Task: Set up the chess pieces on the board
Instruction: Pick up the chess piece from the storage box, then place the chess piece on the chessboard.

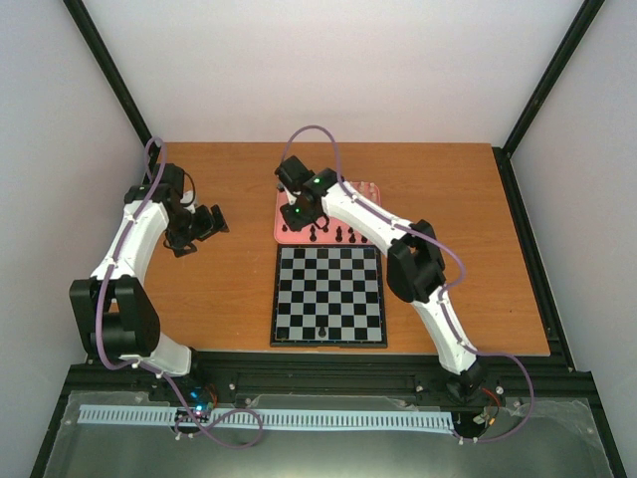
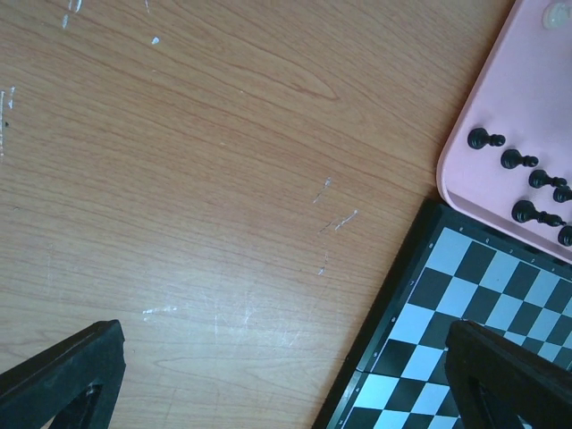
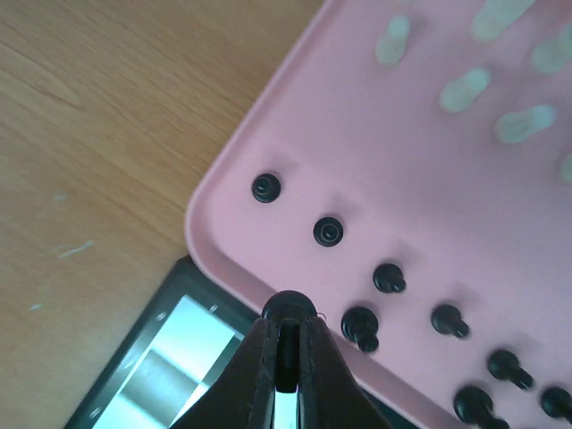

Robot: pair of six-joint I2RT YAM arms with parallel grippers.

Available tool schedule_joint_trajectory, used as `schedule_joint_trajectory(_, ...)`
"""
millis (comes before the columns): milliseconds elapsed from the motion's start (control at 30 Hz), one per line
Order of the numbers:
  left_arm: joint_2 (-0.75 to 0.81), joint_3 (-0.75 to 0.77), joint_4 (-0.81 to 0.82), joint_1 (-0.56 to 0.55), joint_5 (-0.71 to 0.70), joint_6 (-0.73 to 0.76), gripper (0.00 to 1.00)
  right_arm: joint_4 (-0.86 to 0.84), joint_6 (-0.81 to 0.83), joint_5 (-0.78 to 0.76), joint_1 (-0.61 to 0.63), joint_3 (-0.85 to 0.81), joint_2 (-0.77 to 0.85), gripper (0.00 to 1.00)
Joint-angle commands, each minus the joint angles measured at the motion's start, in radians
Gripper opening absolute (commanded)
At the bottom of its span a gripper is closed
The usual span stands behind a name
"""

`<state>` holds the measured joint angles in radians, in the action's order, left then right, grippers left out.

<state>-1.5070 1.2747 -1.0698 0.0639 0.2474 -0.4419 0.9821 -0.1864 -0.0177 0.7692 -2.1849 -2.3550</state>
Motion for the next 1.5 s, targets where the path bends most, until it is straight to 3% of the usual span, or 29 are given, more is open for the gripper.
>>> schedule_joint_trajectory(0, 0.033, 0.032, 0.001, 0.005, -0.004, -0.005, 1.00, 0.023, 0.013, -0.015, 0.032, 0.041, 0.158, 0.03)
schedule_joint_trajectory(100, 0.039, 0.036, -0.001, 0.005, -0.004, -0.005, 1.00, 0.034, 0.000, -0.016, 0.077, 0.140, 0.246, 0.03)
schedule_joint_trajectory(333, 0.048, 0.032, 0.000, 0.005, -0.006, -0.006, 1.00, -0.046, -0.096, 0.011, 0.247, 0.540, 0.497, 0.03)
schedule_joint_trajectory(533, 0.048, 0.021, 0.008, 0.005, 0.002, -0.008, 1.00, -0.126, -0.144, 0.026, 0.379, 0.765, 0.599, 0.03)
schedule_joint_trajectory(867, 0.045, 0.020, 0.010, 0.005, 0.015, -0.012, 1.00, -0.213, -0.174, 0.051, 0.450, 0.830, 0.568, 0.03)
schedule_joint_trajectory(1467, 0.074, -0.014, 0.017, 0.005, 0.017, -0.014, 1.00, -0.227, -0.186, 0.103, 0.464, 0.854, 0.505, 0.03)
